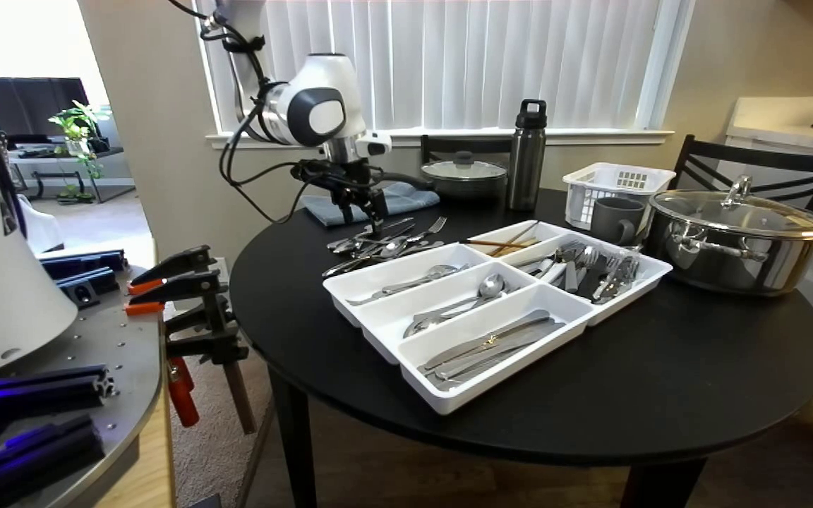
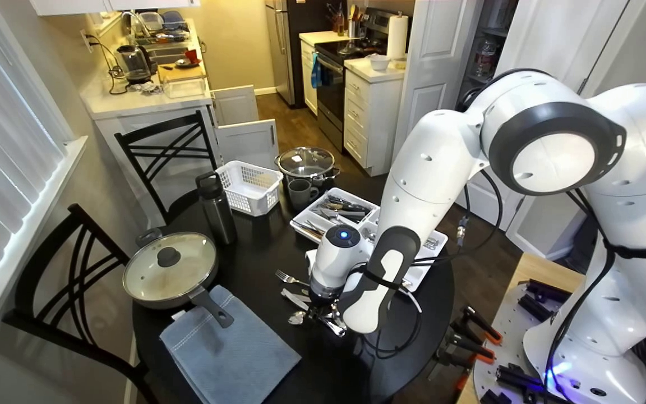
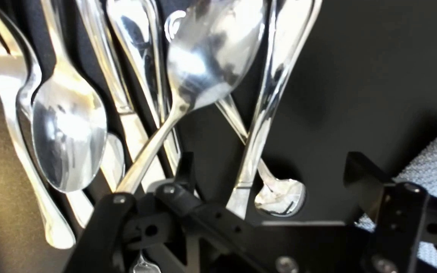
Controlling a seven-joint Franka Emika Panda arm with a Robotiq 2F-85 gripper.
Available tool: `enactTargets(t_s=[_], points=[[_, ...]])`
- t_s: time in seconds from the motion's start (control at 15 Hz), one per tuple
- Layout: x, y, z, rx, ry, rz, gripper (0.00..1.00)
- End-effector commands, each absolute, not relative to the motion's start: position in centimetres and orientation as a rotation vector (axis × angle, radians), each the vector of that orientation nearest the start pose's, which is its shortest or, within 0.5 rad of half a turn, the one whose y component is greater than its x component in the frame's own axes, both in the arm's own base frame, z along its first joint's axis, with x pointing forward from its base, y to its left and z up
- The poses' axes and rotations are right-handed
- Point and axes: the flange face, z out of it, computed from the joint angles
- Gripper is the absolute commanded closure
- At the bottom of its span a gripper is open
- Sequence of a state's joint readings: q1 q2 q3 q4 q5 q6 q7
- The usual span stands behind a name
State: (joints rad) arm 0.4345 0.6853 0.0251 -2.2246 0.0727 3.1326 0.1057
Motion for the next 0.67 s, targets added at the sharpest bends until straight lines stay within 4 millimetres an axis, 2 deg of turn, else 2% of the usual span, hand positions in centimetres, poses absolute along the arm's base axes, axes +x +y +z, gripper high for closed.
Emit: enactTargets(t_s=[0.0, 0.07, 0.13, 0.27, 0.33, 0.6], points=[[48.62, 23.55, 7.41, -3.003, -0.346, -0.286, 0.00], [48.52, 23.66, 7.13, -2.997, -0.347, -0.273, 0.06], [48.44, 23.81, 6.89, -2.988, -0.346, -0.266, 0.27], [48.39, 23.96, 6.56, -2.977, -0.340, -0.254, 0.32], [48.47, 23.96, 6.50, -2.972, -0.336, -0.252, 0.37], [49.02, 23.04, 7.13, -2.989, -0.302, -0.274, 0.65]])
